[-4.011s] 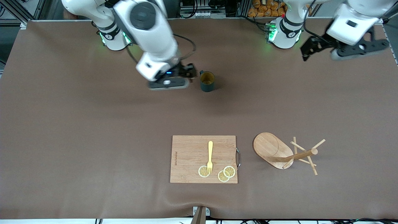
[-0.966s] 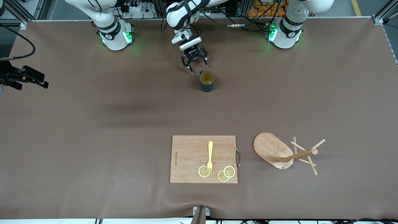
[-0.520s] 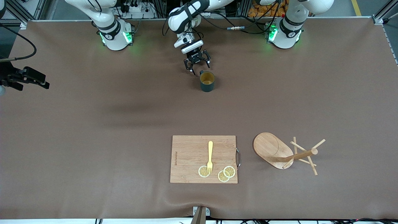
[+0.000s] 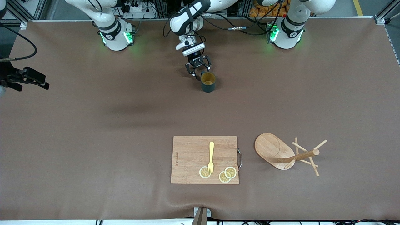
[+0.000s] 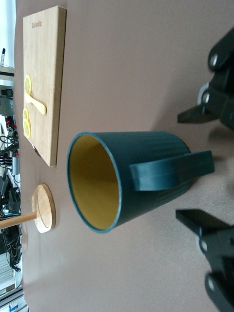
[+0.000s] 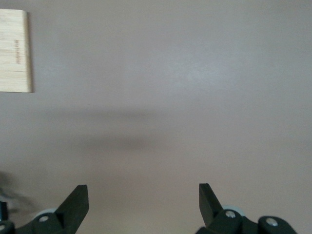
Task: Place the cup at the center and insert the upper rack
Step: 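Lower the left gripper onto the mug handle and close it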
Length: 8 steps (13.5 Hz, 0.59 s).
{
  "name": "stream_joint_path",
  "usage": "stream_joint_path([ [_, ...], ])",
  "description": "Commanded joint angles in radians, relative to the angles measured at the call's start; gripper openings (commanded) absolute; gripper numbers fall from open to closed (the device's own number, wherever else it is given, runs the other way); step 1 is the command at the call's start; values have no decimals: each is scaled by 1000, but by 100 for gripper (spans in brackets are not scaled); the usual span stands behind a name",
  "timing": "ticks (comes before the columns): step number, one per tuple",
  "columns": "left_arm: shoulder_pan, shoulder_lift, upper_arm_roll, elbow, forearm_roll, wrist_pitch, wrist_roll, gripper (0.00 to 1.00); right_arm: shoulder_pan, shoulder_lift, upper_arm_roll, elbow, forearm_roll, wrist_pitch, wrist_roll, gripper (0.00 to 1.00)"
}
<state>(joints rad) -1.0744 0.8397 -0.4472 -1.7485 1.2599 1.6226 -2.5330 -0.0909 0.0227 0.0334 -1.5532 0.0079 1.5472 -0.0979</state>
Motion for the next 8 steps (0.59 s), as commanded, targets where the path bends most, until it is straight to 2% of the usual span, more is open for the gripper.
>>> stream_joint_path([
  [1, -6, -1, 16, 3, 23, -6, -13, 66, 13, -12, 6, 12, -40, -45, 15, 100],
  [4, -6, 1, 33, 4, 26, 3, -7, 60, 10, -21, 6, 8, -40, -62, 36, 100],
  [8, -6, 4, 54, 24, 61, 22, -7, 44, 8, -21, 8, 12, -29, -64, 38, 100],
])
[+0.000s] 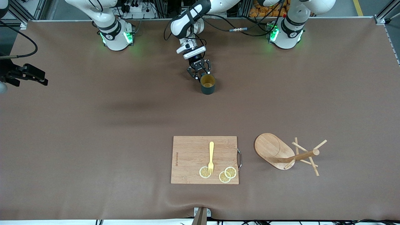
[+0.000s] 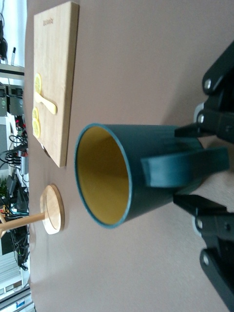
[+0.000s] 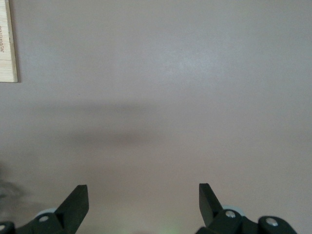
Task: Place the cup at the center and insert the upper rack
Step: 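Lower the left gripper onto the mug handle and close it, then lift the mug by its handle with the left gripper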
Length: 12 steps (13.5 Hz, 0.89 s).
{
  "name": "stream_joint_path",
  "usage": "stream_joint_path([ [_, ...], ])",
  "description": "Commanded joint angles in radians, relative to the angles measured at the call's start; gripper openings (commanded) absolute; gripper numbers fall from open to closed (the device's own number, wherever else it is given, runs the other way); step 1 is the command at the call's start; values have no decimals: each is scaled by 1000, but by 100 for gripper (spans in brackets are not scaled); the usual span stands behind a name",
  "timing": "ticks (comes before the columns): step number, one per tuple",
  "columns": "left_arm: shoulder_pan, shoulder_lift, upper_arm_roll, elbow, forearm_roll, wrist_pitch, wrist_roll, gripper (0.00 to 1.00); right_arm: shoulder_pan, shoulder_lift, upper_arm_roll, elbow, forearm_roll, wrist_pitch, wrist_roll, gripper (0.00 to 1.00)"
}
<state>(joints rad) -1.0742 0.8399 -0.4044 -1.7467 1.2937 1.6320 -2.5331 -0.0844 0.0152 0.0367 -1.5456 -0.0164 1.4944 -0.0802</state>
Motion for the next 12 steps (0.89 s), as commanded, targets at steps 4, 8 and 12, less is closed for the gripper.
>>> stream_joint_path([
  [4, -6, 31, 16, 61, 29, 14, -4, 9, -15, -14, 2, 6, 54, -14, 40, 100],
  [8, -6, 21, 15, 81, 21, 12, -4, 0, -14, -14, 5, 12, 44, -16, 37, 100],
  [12, 3, -4, 13, 170, -53, 11, -3, 0, -17, -11, 5, 25, 47, -22, 42, 100],
])
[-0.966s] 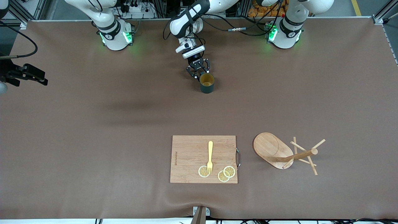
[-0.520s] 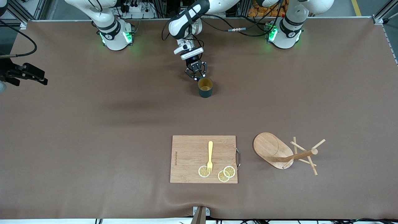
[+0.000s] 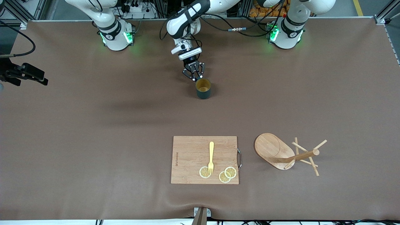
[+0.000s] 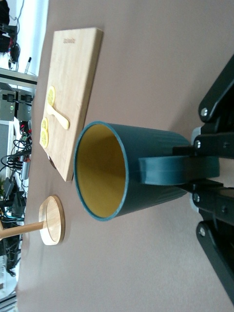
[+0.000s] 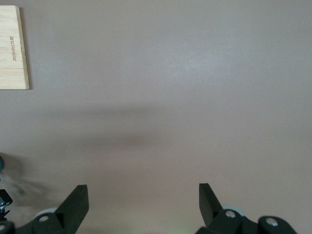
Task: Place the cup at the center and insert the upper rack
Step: 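Lift the mug by its handle with the left gripper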
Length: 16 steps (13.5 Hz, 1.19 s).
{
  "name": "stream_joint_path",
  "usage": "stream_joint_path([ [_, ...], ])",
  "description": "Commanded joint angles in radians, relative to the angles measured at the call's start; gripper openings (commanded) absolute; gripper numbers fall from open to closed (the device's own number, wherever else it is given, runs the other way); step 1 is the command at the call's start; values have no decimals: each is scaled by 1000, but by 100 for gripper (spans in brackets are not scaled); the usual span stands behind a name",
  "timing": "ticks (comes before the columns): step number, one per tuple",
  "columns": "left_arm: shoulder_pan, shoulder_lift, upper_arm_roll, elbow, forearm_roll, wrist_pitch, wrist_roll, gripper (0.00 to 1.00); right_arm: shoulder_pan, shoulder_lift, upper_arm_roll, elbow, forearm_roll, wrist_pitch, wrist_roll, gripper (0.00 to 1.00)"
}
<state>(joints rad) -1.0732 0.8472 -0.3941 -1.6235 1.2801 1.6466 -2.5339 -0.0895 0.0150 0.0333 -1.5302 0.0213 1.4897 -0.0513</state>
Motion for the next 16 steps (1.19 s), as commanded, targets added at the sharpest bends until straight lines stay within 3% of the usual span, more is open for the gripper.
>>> stream_joint_path([
  [1, 6, -25, 3, 71, -69, -4, -2, 0, -12, -10, 8, 10, 9, -16, 11, 100],
  [5, 71, -105, -18, 94, -145, 2, 1, 0, -16, -10, 7, 12, 5, -16, 10, 100],
  [10, 174, -189, -46, 203, -319, 36, 122, 0, -32, -6, 7, 12, 3, -14, 11, 100],
  [16, 352, -321, -46, 203, -562, 171, 282, 0, -42, -1, 8, 12, 14, -5, 13, 100],
])
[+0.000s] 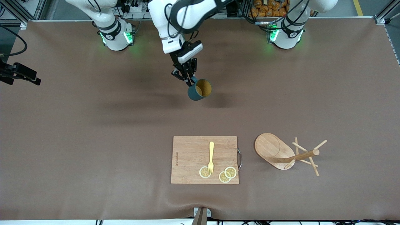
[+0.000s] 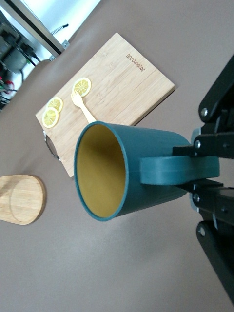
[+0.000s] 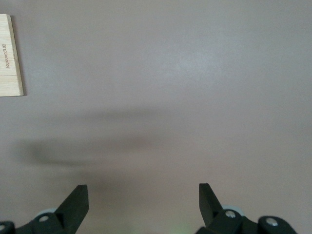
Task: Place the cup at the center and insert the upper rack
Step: 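Lift the mug by its handle with the left gripper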
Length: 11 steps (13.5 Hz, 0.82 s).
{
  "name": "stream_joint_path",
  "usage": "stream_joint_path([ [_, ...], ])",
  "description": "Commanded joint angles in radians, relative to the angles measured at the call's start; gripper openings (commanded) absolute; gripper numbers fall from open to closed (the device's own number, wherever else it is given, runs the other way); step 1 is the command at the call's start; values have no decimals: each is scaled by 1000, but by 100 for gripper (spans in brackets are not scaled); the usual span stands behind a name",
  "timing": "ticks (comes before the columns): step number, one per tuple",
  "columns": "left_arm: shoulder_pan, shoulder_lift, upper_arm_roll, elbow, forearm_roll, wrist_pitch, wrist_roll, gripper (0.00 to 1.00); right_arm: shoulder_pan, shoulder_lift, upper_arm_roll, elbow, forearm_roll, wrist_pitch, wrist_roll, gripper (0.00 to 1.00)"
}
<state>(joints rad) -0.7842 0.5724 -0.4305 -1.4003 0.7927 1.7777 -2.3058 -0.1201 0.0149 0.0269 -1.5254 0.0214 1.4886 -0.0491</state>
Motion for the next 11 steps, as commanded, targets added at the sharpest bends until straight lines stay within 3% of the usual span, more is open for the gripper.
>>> stream_joint_path([
  [1, 94, -60, -10, -20, -107, 61, 74, 0, -9, -1, 15, 7, 14, -2, 11, 100],
  [11, 453, -187, -10, -26, -525, 209, 380, 0, -20, 20, 15, 7, 15, 15, 9, 100],
])
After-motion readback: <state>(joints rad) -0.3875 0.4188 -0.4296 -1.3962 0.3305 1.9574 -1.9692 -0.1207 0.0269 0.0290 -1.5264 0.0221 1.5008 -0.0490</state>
